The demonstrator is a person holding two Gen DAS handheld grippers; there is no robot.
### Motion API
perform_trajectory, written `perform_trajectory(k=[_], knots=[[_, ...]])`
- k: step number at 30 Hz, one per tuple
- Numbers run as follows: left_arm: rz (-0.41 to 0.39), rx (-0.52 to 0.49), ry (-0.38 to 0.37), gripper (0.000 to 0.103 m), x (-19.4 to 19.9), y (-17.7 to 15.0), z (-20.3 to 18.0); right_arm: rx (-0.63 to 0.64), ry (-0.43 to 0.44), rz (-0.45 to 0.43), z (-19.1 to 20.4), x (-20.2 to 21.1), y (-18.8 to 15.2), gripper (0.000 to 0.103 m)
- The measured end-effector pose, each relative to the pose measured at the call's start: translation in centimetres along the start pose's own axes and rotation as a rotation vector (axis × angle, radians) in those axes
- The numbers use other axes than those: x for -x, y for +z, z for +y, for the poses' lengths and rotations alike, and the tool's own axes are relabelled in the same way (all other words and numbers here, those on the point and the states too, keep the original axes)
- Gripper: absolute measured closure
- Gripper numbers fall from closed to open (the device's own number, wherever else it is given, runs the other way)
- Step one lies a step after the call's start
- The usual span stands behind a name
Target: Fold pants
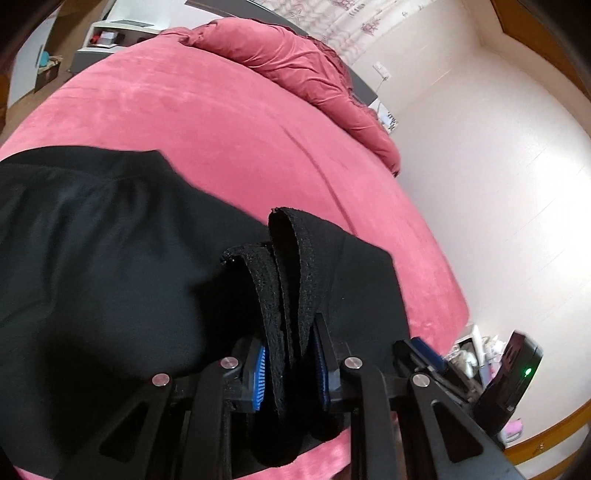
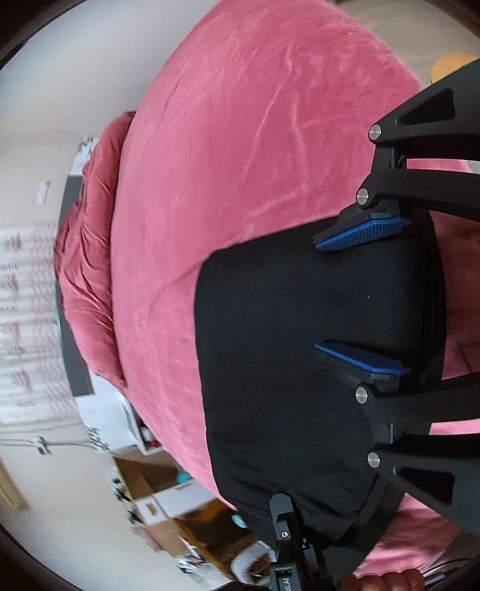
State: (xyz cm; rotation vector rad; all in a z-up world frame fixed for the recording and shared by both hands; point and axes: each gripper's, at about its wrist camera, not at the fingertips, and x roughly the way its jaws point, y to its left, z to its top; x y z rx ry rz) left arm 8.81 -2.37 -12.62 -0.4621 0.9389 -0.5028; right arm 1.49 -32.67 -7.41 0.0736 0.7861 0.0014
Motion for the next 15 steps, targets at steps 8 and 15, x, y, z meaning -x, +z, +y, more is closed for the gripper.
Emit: perform_trajectory(k=[8, 15], knots=[[0.021, -0.028, 0.076, 0.077, -1.8, -2.7, 1.8, 0.037, -0.026, 0.102, 0.6, -2.2, -0.2, 0.049], [0.007, 0.112, 0.038, 0.068, 1.4, -3.1, 3.5, 0.049, -0.03, 0.107, 0.8, -2.5, -0.2, 0.044]])
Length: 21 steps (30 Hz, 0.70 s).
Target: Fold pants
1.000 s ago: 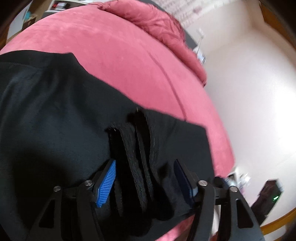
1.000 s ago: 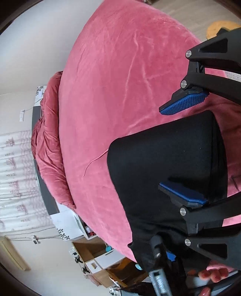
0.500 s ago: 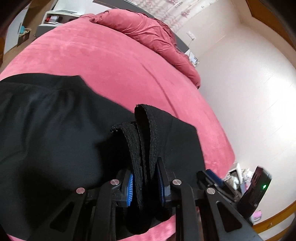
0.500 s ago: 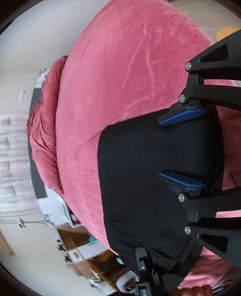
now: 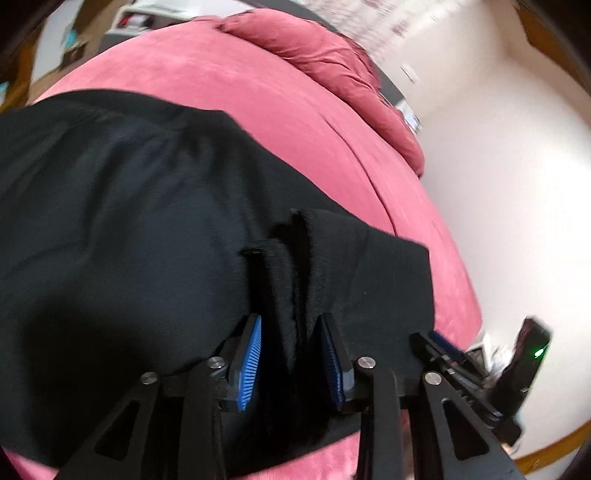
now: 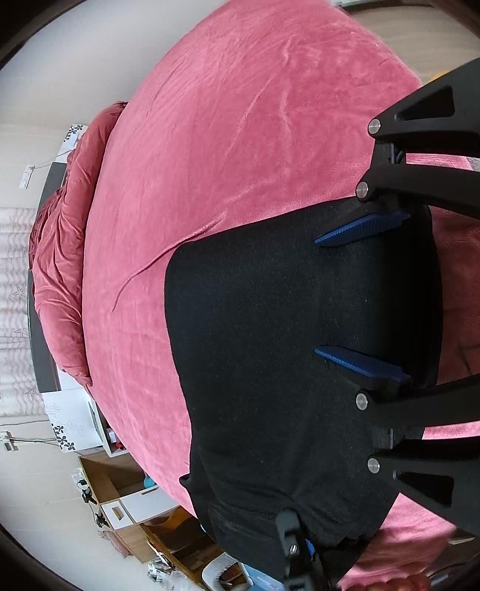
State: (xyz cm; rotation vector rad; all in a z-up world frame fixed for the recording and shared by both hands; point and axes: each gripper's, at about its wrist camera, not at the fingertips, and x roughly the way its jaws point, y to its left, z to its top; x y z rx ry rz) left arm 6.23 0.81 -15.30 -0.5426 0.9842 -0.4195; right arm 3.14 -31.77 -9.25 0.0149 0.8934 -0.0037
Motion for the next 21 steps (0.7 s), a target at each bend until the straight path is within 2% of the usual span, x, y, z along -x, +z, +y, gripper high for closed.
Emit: perform_trajectory(k=[5, 8, 11, 14, 19, 21], knots=[[-0.102, 0.062, 0.068, 0.067, 5.0, 0.2, 1.1, -0.005, 0.008, 0.005, 0.1, -0.1, 0.0, 0.039], [-0.15, 0.177, 0.094, 0.066, 8.7, 0.2, 3.8, -0.002, 0.006, 0.006, 0.3, -0.2, 0.1, 0.038], [-0.171, 0.31, 0.079, 0.062, 11.4, 0.1, 6.4, 0.002, 0.003, 0.008, 0.4, -0.1, 0.0, 0.037], [-0.192, 0.442, 0.054, 0.062, 14.5, -1.6, 9.5, 0.007, -0.002, 0.011, 0.7, -0.4, 0.2, 0.036], [-0.176, 0.592, -0.004, 0.062, 14.0, -3.4, 12.2, 0.012, -0.005, 0.014, 0.8, -0.4, 0.2, 0.035], [-0.207, 0.618, 0.047, 0.062, 15.0, -3.7, 13.4, 0.013, -0.005, 0.014, 0.8, -0.5, 0.2, 0.035]])
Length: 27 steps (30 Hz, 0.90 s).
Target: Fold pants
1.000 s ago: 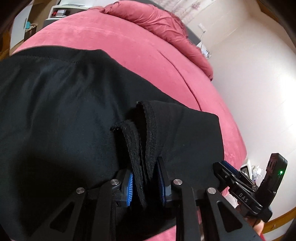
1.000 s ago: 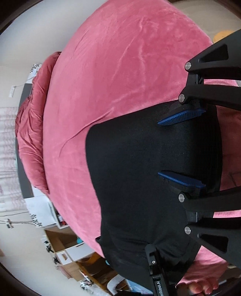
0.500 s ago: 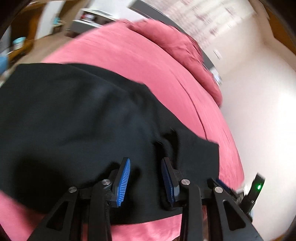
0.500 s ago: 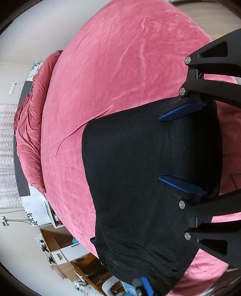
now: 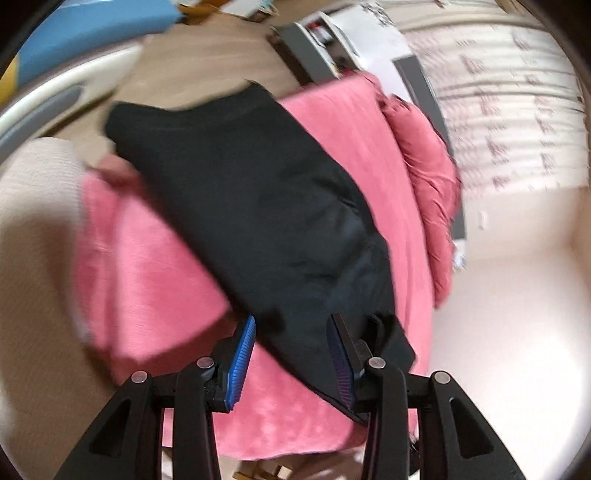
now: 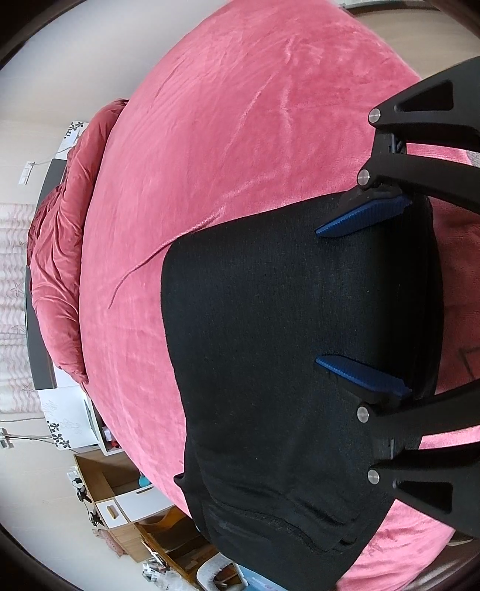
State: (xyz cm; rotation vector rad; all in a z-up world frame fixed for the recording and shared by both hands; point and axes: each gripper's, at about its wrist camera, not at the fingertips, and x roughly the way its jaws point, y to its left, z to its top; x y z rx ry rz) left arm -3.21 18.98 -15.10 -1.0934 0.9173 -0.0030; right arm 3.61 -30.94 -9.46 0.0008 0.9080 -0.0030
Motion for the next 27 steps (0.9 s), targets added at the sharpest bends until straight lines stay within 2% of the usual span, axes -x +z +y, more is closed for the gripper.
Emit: perform_trajectory(k=[3, 4, 7, 10, 12, 16, 21, 24, 27], knots=[[-0.104, 0.012, 0.042, 0.06, 0.4, 1.2, 0.8, 0.001, -0.001, 0.0, 0.0, 0.0, 0.0, 0.035], [-0.114, 0.024, 0.045, 0.057, 0.2, 1.9, 1.3, 0.001, -0.001, 0.001, 0.0, 0.0, 0.0, 0.035], [-0.121, 0.072, 0.025, 0.055, -0.7, 3.7, 2.1, 0.0, -0.001, 0.001, 0.1, 0.0, 0.0, 0.035], [-0.146, 0.049, 0.047, 0.055, -1.2, 4.9, 2.3, 0.003, -0.005, 0.001, 0.1, 0.0, 0.0, 0.035], [-0.132, 0.027, 0.072, 0.055, -2.4, 5.9, 2.2, 0.006, -0.007, 0.002, 0.1, -0.1, -0.1, 0.035], [-0.118, 0.023, 0.066, 0.052, -2.6, 7.0, 3.0, 0.008, -0.008, 0.003, 0.1, -0.2, -0.1, 0.034], [-0.161, 0.013, 0.033, 0.047, -2.6, 7.6, 3.8, 0.016, -0.011, 0.005, 0.0, -0.2, -0.1, 0.033], [-0.189, 0.046, 0.018, 0.048, -2.8, 7.9, 4.3, 0.019, -0.01, 0.007, -0.1, -0.3, -0.1, 0.033], [-0.201, 0.047, 0.048, 0.06, -2.9, 8.0, 4.0, 0.021, -0.013, 0.007, 0.0, -0.4, -0.1, 0.032]])
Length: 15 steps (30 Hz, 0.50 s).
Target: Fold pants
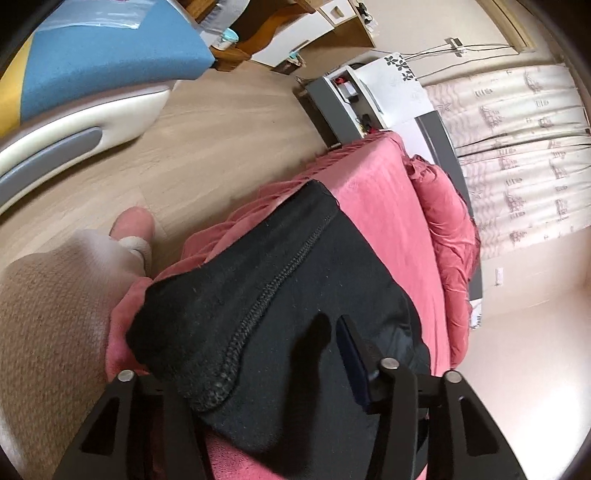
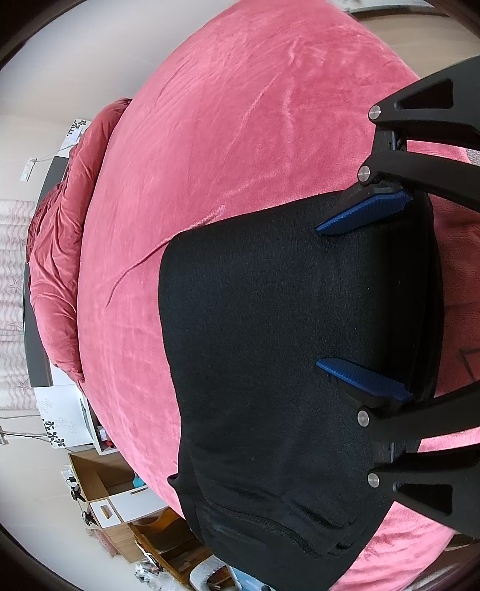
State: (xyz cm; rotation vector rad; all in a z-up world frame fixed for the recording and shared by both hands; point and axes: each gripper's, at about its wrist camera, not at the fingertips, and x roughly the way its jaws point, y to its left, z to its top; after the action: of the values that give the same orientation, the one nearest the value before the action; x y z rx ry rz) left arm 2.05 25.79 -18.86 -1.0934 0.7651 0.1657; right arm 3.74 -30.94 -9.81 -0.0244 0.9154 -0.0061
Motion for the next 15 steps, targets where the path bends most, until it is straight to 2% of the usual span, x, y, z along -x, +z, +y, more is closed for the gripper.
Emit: perform_trajectory(k=[2, 4, 10, 15], knots=[[-0.003, -0.043, 0.025, 0.081, 0.1, -0.1, -0.6, 0.002, -0.003, 0.0, 0.1, 0.0, 0.0, 0.032], [0.004, -0.06, 0.016, 0.087, 0.4, -0.1, -1.0, 0.004, -0.007, 0.001, 0.1, 0.0, 0.0, 0.032], [-0.021, -0.12, -0.025, 0.09, 2.2, 0.0, -4.1, 0.016, -0.018, 0.009, 0.4, -0.3, 0.1, 0.027], [-0.052, -0.279, -0.069, 0.09, 4.6, -0.7, -9.1, 0.025, -0.022, 0.013, 0.4, -0.3, 0.1, 0.026]])
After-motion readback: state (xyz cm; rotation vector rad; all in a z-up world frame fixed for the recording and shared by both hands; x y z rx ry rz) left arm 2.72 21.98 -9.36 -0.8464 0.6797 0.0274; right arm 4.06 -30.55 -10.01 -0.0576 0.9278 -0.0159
